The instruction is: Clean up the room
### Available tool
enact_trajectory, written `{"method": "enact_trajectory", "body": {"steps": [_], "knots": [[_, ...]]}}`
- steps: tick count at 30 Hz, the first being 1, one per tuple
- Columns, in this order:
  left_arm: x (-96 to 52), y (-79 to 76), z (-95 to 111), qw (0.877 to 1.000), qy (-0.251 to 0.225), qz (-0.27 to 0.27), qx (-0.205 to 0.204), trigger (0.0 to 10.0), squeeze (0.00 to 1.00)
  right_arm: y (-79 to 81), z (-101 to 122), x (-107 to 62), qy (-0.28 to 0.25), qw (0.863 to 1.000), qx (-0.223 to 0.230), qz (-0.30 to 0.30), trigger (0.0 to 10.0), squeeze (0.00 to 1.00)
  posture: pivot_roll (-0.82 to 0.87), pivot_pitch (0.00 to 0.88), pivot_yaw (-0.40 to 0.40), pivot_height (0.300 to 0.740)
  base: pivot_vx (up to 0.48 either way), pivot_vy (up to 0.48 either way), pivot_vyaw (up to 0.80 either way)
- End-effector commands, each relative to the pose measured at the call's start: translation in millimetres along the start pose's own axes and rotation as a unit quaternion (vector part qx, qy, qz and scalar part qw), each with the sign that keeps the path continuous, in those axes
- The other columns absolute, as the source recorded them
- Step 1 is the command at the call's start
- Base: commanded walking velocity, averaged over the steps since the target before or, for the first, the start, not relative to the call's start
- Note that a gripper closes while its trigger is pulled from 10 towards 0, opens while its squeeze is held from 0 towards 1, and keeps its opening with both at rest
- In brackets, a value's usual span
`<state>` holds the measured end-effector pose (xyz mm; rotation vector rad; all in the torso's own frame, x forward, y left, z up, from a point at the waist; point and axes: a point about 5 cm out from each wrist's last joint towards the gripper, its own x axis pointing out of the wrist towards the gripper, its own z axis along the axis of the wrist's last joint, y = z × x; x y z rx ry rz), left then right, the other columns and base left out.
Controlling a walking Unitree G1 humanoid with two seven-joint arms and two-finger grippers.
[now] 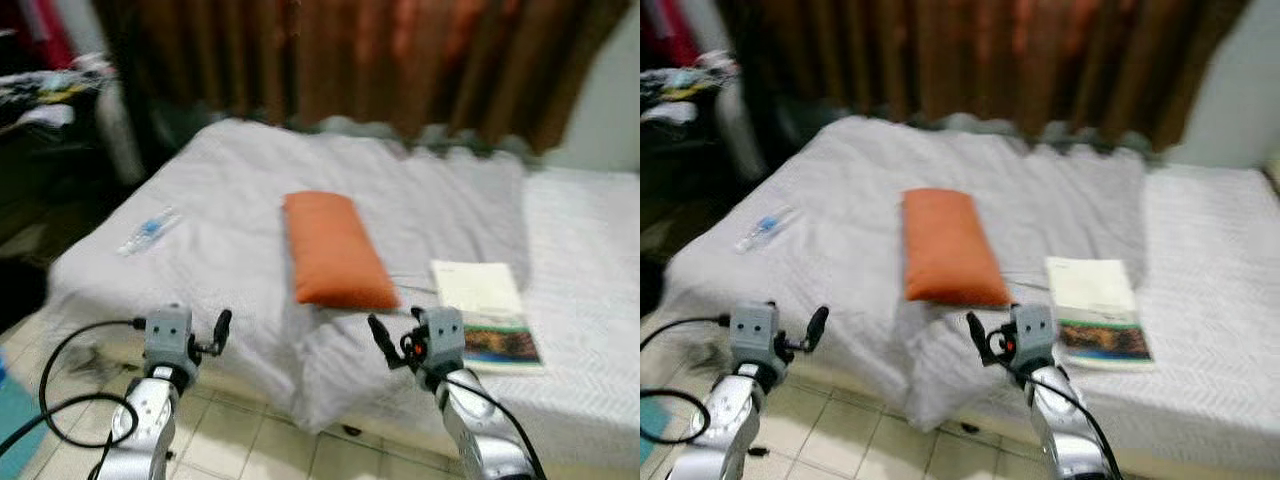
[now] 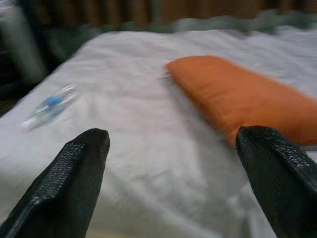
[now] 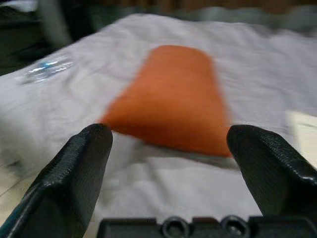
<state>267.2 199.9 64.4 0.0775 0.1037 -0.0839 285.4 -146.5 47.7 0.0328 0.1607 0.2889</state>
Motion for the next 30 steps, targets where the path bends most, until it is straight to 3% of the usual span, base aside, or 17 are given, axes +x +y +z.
{"method": "enact_trajectory", "body": {"steps": [1, 6, 7, 8, 12, 14, 22, 30], "knots": [[3.8, -10.7, 0, 1.0, 0.0, -0.019, -0.007, 10.0, 1.0, -11.9, 0, -4.8, 0.001, 1.0, -0.005, -0.018, 10.0, 0.0, 0.01, 0.0, 0.013, 0.74, 0.48, 0.0, 0.0], [3.6, -11.4, 0, 1.0, -0.001, -0.018, -0.005, 10.0, 1.0, -9.7, -1, -5.6, -0.001, 1.0, 0.001, -0.014, 10.0, 0.0, 0.01, 0.0, 0.01, 0.74, 0.48, 0.0, 0.0], [3.8, -13.1, 0, 1.0, -0.004, -0.019, 0.003, 10.0, 0.77, -9.1, -1, -5.3, 0.004, 1.0, -0.001, -0.012, 10.0, 0.0, 0.01, 0.0, 0.01, 0.74, 0.0, 0.0, 0.0], [3.8, -14.8, 0, 1.0, -0.004, -0.019, 0.012, 10.0, 0.0, -8.3, -2, -4.9, 0.007, 1.0, 0.0, -0.009, 10.0, 0.0, 0.01, 0.0, 0.007, 0.74, 0.0, 0.0, 0.0], [3.4, -16.4, 0, 1.0, -0.004, -0.01, 0.02, 10.0, 0.0, -5.7, -1, -3.7, 0.008, 1.0, 0.007, 0.005, 10.0, 0.0, 0.01, 0.0, 0.006, 0.74, 0.0, 0.0, 0.0], [2.1, -15.9, 1, 1.0, -0.011, 0.0, -0.005, 10.0, 0.0, -2.8, 1, -2.7, 0.004, 1.0, 0.015, 0.014, 10.0, 0.0, 0.01, 0.0, 0.004, 0.74, 0.48, 0.0, 0.51], [3.2, -11.6, 4, 1.0, -0.015, -0.001, 0.011, 10.0, 0.0, -1.4, -2, -2.2, 0.011, 1.0, 0.012, 0.011, 10.0, 0.0, 0.02, 0.0, 0.0, 0.74, 0.48, 0.0, 0.19], [3.9, -8.9, 4, 1.0, -0.013, 0.002, 0.009, 10.0, 0.0, -2.6, -3, -2.1, 0.013, 1.0, 0.021, 0.008, 10.0, 0.0, 0.01, 0.0, 0.003, 0.74, 0.48, 0.0, -0.8]]}}
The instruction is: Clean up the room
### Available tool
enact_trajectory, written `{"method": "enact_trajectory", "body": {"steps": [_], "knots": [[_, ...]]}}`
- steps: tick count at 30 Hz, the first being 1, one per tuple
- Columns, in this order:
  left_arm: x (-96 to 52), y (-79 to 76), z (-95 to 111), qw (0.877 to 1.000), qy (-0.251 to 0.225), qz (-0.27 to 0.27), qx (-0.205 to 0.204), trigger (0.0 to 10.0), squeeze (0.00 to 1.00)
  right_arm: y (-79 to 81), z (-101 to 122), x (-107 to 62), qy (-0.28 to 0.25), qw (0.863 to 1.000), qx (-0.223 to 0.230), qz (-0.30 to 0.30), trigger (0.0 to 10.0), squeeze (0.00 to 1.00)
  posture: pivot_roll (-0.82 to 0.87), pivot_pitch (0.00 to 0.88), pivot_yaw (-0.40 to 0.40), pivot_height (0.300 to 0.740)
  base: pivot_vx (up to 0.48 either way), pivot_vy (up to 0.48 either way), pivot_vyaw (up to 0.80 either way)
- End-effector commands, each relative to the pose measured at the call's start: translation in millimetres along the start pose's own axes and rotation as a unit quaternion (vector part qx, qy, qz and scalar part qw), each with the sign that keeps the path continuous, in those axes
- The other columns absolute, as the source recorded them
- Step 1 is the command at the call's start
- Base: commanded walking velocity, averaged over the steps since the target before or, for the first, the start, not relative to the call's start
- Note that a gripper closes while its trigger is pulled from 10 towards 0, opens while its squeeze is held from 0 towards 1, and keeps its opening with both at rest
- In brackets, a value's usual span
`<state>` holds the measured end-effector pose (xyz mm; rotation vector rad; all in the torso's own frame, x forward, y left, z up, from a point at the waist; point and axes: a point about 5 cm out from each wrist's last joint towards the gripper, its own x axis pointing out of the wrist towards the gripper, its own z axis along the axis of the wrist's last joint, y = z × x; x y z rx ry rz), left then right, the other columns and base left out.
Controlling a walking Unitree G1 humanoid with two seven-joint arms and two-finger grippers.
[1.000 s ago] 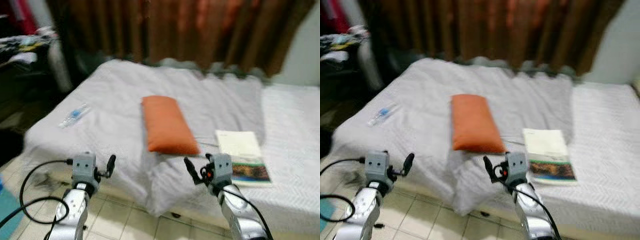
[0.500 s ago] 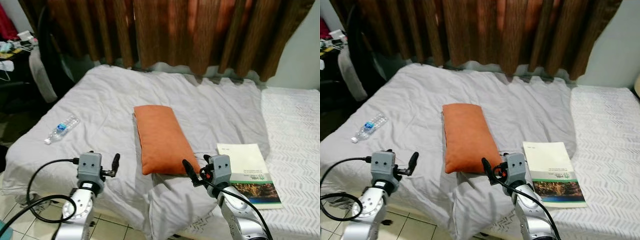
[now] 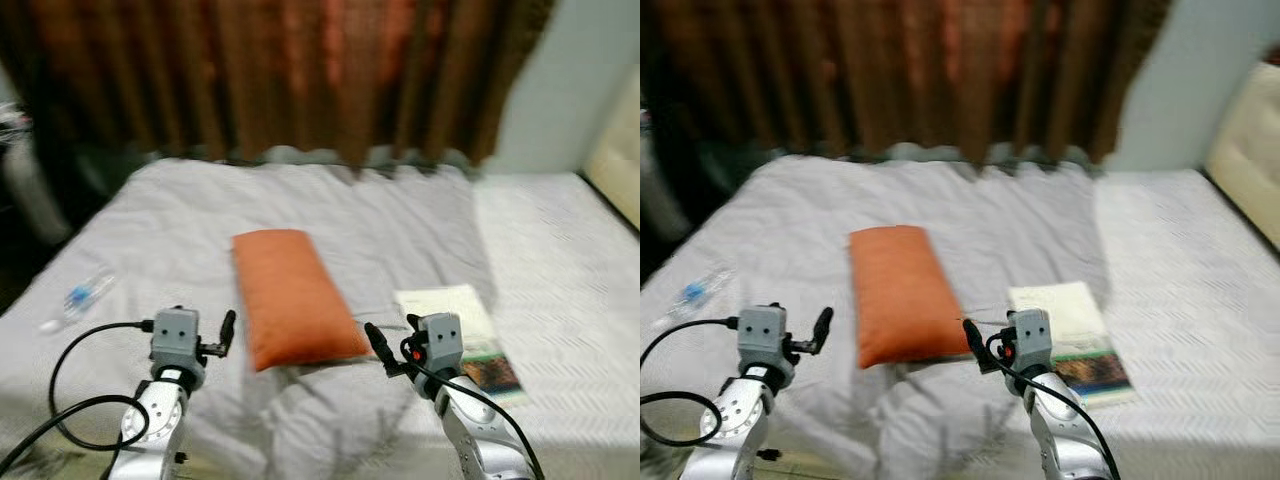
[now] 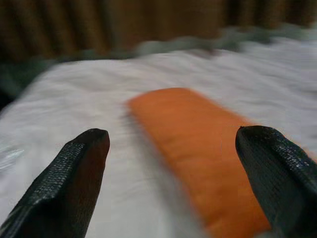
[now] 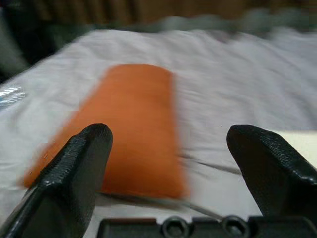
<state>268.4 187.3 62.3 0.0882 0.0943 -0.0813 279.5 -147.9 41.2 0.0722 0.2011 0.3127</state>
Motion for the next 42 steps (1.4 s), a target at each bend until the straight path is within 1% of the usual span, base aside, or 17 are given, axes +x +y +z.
{"method": "enact_trajectory", "body": {"steps": [1, 4, 12, 15, 19, 21, 22, 24, 27, 29, 30, 31, 34, 37, 38, 40, 42], "knots": [[1.7, 3.8, 5, 1.0, -0.008, 0.0, 0.003, 10.0, 0.0, -2.5, 4, 2.6, -0.003, 1.0, -0.001, -0.005, 10.0, 0.0, 0.01, 0.0, 0.003, 0.74, 0.48, 0.0, -0.8], [1.9, 3.9, 5, 1.0, -0.008, 0.002, 0.001, 10.0, 0.0, -2.7, 3, 2.4, -0.001, 1.0, -0.001, -0.007, 10.0, 0.0, 0.01, 0.0, 0.003, 0.74, 0.48, 0.0, -0.8], [-3.7, -4.0, 3, 1.0, -0.008, 0.009, -0.024, 10.0, 0.0, 2.5, 2, 2.9, 0.005, 1.0, -0.005, 0.014, 10.0, 0.0, 0.01, 0.0, 0.004, 0.74, 0.48, 0.0, 0.12], [-5.6, -6.5, 2, 1.0, -0.007, 0.01, -0.027, 10.0, 0.0, 9.3, 1, 5.0, 0.013, 0.999, 0.006, 0.029, 10.0, 0.0, 0.01, 0.0, 0.003, 0.74, 0.48, 0.0, 0.34], [-3.0, 3.7, 2, 0.999, 0.007, 0.046, -0.011, 10.0, 0.0, 19.1, 5, 13.5, 0.019, 0.998, 0.042, 0.053, 10.0, 0.0, 0.01, 0.028, 0.008, 0.74, 0.24, 0.0, 0.0], [12.3, 23.0, 1, 0.997, 0.033, 0.055, -0.036, 10.0, 0.0, 21.6, 12, 29.1, 0.024, 0.994, 0.095, 0.052, 10.0, 0.0, 0.01, 0.105, 0.003, 0.74, 0.0, 0.0, 0.0], [17.5, 27.8, 1, 0.997, 0.037, 0.053, -0.037, 10.0, 0.0, 21.6, 14, 33.0, 0.025, 0.993, 0.109, 0.048, 10.0, 0.0, 0.02, 0.154, -0.005, 0.74, 0.0, 0.0, 0.0], [25.7, 31.8, -1, 0.997, 0.048, 0.048, -0.042, 10.0, 0.0, 21.1, 15, 38.3, 0.029, 0.992, 0.119, 0.043, 10.0, 0.0, 0.02, 0.165, -0.008, 0.74, 0.0, 0.0, 0.0], [41.2, 36.1, -4, 0.995, 0.073, 0.036, -0.06, 10.0, 0.0, 20.4, 15, 45.8, 0.04, 0.991, 0.122, 0.033, 10.0, 0.0, 0.03, 0.224, -0.01, 0.74, 0.0, 0.0, 0.0], [55.6, 42.8, 7, 0.995, 0.072, 0.036, -0.064, 10.0, 0.0, 18.8, 20, 50.0, 0.036, 0.993, 0.113, 0.03, 10.0, 0.0, 0.02, 0.34, -0.017, 0.74, 0.0, 0.0, 0.0], [59.0, 45.4, 12, 0.995, 0.066, 0.038, -0.062, 10.0, 0.0, 18.3, 22, 50.4, 0.033, 0.993, 0.11, 0.03, 10.0, 0.0, 0.02, 0.34, -0.017, 0.74, 0.0, 0.0, 0.0], [64.5, 47.2, 18, 0.995, 0.063, 0.037, -0.069, 10.0, 0.0, 16.7, 25, 51.8, 0.027, 0.994, 0.107, 0.024, 10.0, 0.0, 0.01, 0.403, -0.017, 0.74, 0.0, 0.0, 0.0], [76.8, 47.3, 31, 0.994, 0.055, 0.031, -0.087, 10.0, 0.0, 12.4, 30, 55.9, 0.016, 0.993, 0.117, 0.006, 10.0, 0.0, -0.01, 0.474, -0.015, 0.74, 0.0, 0.0, 0.0], [78.5, 47.7, 34, 0.994, 0.051, 0.03, -0.088, 10.0, 0.0, 12.1, 31, 55.7, 0.011, 0.993, 0.118, 0.002, 10.0, 0.0, -0.02, 0.491, -0.018, 0.74, 0.0, 0.0, 0.0], [80.2, 48.7, 38, 0.994, 0.044, 0.03, -0.093, 10.0, 0.0, 11.8, 32, 55.8, 0.005, 0.993, 0.12, -0.007, 10.0, 0.0, -0.04, 0.533, -0.013, 0.74, 0.0, 0.0, 0.0], [83.6, 50.5, 43, 0.992, 0.033, 0.036, -0.118, 10.0, 0.0, 15.1, 34, 60.3, -0.01, 0.988, 0.15, -0.018, 10.0, 0.0, -0.04, 0.573, -0.007, 0.74, 0.0, 0.0, 0.0], [83.6, 50.5, 43, 0.992, 0.033, 0.036, -0.118, 10.0, 0.0, 15.1, 34, 60.3, -0.01, 0.988, 0.15, -0.018, 10.0, 0.0, -0.04, 0.573, -0.007, 0.74, 0.0, 0.0, 0.0]]}}
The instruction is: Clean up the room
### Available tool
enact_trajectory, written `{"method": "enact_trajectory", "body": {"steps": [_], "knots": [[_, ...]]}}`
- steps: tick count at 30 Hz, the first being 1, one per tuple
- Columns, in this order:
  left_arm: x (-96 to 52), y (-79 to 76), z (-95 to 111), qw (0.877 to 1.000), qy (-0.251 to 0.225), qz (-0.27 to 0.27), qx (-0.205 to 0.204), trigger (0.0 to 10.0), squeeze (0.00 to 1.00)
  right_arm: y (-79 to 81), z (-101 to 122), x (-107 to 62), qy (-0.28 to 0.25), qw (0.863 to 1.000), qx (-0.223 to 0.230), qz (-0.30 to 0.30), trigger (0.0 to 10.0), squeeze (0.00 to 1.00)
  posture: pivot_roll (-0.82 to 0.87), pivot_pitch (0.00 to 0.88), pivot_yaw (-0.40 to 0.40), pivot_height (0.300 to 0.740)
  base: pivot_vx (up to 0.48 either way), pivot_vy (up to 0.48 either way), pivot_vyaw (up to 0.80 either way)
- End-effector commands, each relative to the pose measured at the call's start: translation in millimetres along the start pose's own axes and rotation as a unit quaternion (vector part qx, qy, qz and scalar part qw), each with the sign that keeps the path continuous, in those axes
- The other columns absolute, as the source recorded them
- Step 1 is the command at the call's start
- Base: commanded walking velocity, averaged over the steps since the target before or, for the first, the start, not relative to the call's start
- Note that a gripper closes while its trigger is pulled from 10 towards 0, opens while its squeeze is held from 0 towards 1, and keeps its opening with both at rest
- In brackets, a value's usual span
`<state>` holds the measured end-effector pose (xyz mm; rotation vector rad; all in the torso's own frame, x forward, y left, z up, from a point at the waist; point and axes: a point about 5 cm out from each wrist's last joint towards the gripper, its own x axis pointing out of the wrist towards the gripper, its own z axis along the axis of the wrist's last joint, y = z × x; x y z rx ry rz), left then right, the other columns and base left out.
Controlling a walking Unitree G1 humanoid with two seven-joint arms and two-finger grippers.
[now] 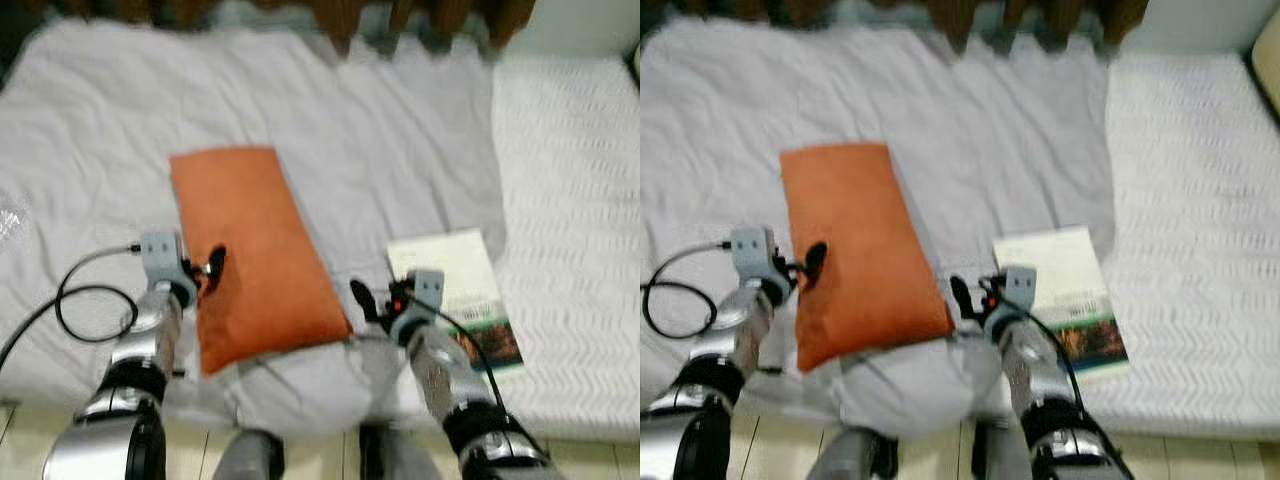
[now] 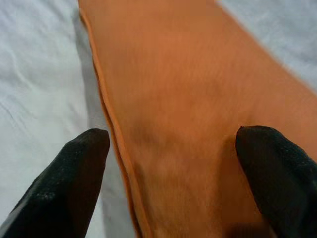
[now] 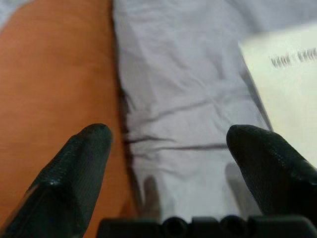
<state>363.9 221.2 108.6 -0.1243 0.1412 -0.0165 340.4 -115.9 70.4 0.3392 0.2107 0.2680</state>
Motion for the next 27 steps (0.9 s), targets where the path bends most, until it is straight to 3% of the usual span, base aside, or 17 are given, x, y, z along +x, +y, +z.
{"method": "enact_trajectory", "body": {"steps": [1, 6, 7, 9, 15, 20, 24, 27], "knots": [[-2.4, 6.4, -6, 1.0, 0.008, 0.013, -0.019, 10.0, 0.0, 0.4, -5, 1.0, 0.0, 0.999, 0.03, -0.013, 10.0, 0.0, -0.04, 0.573, -0.007, 0.74, 0.0, 0.0, 0.0], [2.6, -5.5, 2, 0.997, -0.012, -0.001, -0.076, 10.0, 0.0, 23.2, -1, 13.2, -0.002, 0.997, 0.071, 0.017, 10.0, 0.0, 0.01, 0.61, 0.024, 0.74, 0.0, 0.0, 0.0], [2.6, -5.5, 2, 0.997, -0.012, -0.001, -0.076, 10.0, 0.0, 23.2, -1, 13.2, -0.002, 0.997, 0.071, 0.017, 10.0, 0.0, 0.01, 0.61, 0.024, 0.74, 0.0, 0.0, 0.0], [-0.7, -8.5, 3, 0.991, -0.027, -0.005, -0.132, 10.0, 0.0, 36.3, 4, 16.4, -0.009, 0.997, 0.058, 0.058, 10.0, 0.0, 0.02, 0.6, 0.033, 0.74, 0.0, 0.0, 0.0], [-3.3, -16.7, -2, 0.984, -0.025, -0.028, -0.175, 10.0, 0.0, 47.9, 10, 18.9, -0.017, 0.994, 0.038, 0.105, 10.0, 0.0, 0.03, 0.597, 0.038, 0.74, 0.0, 0.0, 0.0], [-6.4, -37.6, -27, 0.972, 0.031, -0.058, -0.227, 10.0, 0.0, 64.4, 5, 21.3, -0.007, 0.987, 0.08, 0.143, 10.0, 0.0, 0.03, 0.595, 0.044, 0.74, 0.0, 0.0, 0.0], [-9.0, -44.6, -36, 0.966, 0.058, -0.065, -0.243, 10.0, 0.0, 69.8, 3, 21.9, -0.003, 0.984, 0.094, 0.15, 10.0, 0.0, 0.02, 0.594, 0.045, 0.74, 0.0, 0.0, 0.0], [-13.0, -54.2, -52, 0.961, 0.117, -0.082, -0.239, 10.0, 0.0, 81.3, -4, 22.0, 0.015, 0.981, 0.085, 0.171, 10.0, 0.0, 0.02, 0.592, 0.048, 0.74, 0.0, 0.0, 0.0]]}}
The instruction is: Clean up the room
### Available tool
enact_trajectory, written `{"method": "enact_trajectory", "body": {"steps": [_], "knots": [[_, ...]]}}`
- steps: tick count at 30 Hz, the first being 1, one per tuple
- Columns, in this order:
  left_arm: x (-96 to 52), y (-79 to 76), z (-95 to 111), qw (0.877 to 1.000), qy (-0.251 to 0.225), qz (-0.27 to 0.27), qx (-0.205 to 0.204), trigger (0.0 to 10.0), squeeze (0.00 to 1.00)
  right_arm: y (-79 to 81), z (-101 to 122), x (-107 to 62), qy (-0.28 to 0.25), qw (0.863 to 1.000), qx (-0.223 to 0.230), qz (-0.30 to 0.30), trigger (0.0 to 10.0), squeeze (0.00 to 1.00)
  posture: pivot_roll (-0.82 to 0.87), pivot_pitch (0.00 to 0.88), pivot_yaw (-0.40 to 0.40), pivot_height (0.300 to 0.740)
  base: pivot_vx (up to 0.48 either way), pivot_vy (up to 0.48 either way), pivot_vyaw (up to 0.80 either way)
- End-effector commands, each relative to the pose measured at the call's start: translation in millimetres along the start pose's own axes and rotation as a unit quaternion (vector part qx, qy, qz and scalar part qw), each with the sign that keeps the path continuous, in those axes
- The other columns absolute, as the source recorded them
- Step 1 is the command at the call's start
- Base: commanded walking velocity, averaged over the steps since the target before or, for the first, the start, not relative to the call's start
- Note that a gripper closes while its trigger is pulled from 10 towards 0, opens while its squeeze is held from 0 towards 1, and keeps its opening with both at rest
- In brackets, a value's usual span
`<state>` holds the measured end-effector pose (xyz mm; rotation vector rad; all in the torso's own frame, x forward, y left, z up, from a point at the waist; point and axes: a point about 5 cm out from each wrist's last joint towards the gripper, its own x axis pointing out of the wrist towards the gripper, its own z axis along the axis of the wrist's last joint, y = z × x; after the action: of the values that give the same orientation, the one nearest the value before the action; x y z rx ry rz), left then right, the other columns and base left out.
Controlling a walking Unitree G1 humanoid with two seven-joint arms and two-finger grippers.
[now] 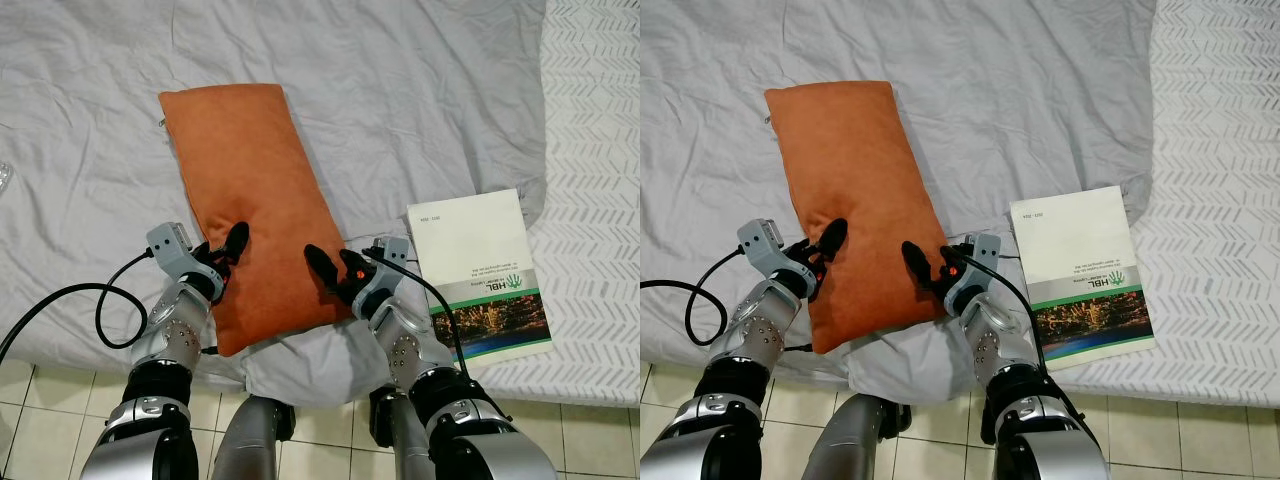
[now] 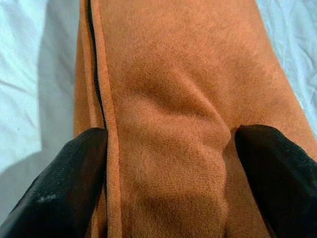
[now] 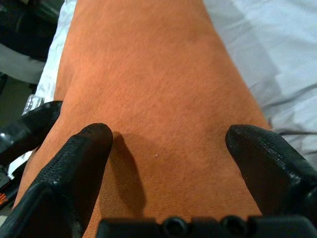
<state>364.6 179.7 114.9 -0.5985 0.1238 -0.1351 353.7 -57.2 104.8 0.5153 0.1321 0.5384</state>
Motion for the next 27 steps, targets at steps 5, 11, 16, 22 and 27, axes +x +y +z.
{"method": "enact_trajectory", "body": {"steps": [5, 11, 16, 22, 27], "knots": [[-15.0, 10.4, -65, 0.982, 0.185, 0.019, 0.017, 10.0, 0.0, 18.9, -42, -0.6, 0.095, 0.994, -0.04, 0.023, 10.0, 0.0, 0.03, 0.598, 0.045, 0.74, 0.0, 0.0, 0.0], [-16.4, 21.4, -53, 0.98, 0.183, 0.04, 0.063, 10.0, 0.0, -3.7, -52, -15.3, 0.137, 0.979, -0.148, -0.017, 10.0, 0.0, 0.04, 0.601, 0.047, 0.74, 0.0, 0.0, 0.0], [-17.4, 19.2, -49, 0.978, 0.191, 0.019, 0.084, 10.0, 0.0, -16.7, -55, -22.2, 0.151, 0.979, -0.121, -0.057, 9.4, 0.0, 0.05, 0.6, 0.05, 0.74, 0.0, 0.0, 0.0], [-23.8, 17.3, -65, 0.965, 0.244, 0.002, 0.098, 0.0, 0.0, -31.0, -71, -35.8, 0.181, 0.974, -0.012, -0.134, 0.0, 0.0, 0.06, 0.594, 0.053, 0.74, 0.0, 0.0, 0.0], [-25.2, 17.7, -66, 0.964, 0.247, 0.005, 0.099, 0.0, 0.0, -37.9, -76, -42.9, 0.179, 0.968, 0.047, -0.169, 0.0, 0.0, 0.06, 0.595, 0.055, 0.74, 0.0, 0.0, 0.0]]}}
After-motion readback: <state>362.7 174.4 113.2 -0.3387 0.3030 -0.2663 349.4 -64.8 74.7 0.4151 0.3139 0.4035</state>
